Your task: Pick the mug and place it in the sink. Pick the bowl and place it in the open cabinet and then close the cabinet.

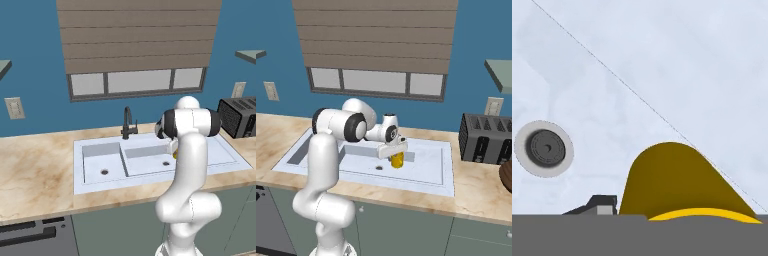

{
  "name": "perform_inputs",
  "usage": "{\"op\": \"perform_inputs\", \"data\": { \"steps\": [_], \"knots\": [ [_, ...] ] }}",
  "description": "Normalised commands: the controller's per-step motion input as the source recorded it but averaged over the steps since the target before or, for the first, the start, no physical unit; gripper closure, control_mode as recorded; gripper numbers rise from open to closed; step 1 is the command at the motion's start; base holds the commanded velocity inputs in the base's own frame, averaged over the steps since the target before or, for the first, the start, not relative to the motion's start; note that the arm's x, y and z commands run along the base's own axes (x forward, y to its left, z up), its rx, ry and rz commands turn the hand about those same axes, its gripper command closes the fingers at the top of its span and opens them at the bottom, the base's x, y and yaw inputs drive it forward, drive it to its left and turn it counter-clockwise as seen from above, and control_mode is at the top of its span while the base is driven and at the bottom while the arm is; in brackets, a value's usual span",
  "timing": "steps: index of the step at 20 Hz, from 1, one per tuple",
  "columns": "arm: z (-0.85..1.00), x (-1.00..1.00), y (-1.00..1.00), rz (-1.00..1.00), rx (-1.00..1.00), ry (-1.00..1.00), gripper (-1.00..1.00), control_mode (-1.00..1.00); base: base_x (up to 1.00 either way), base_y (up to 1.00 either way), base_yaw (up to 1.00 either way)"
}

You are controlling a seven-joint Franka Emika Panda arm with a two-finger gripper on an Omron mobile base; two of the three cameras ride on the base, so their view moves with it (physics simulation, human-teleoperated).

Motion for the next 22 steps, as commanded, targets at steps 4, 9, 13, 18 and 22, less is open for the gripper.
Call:
{"op": "perform_inputs", "data": {
  "steps": [4,9,13,18,22],
  "knots": [
    [-0.58,-0.48,0.00,0.08,0.00,0.03,1.00,-1.00,0.00,0.00,0.00],
    [-0.17,-0.09,0.00,0.03,0.07,0.00,-1.00,-1.00,0.00,0.00,0.00],
    [-0.01,0.00,0.00,0.00,0.01,0.00,-1.00,-1.00,0.00,0.00,0.00],
    [0.00,0.00,0.00,0.00,0.00,0.00,-1.00,-1.00,0.00,0.00,0.00],
    [0.06,0.00,0.00,0.00,0.00,0.00,-1.00,-1.00,0.00,0.00,0.00]
  ]
}}
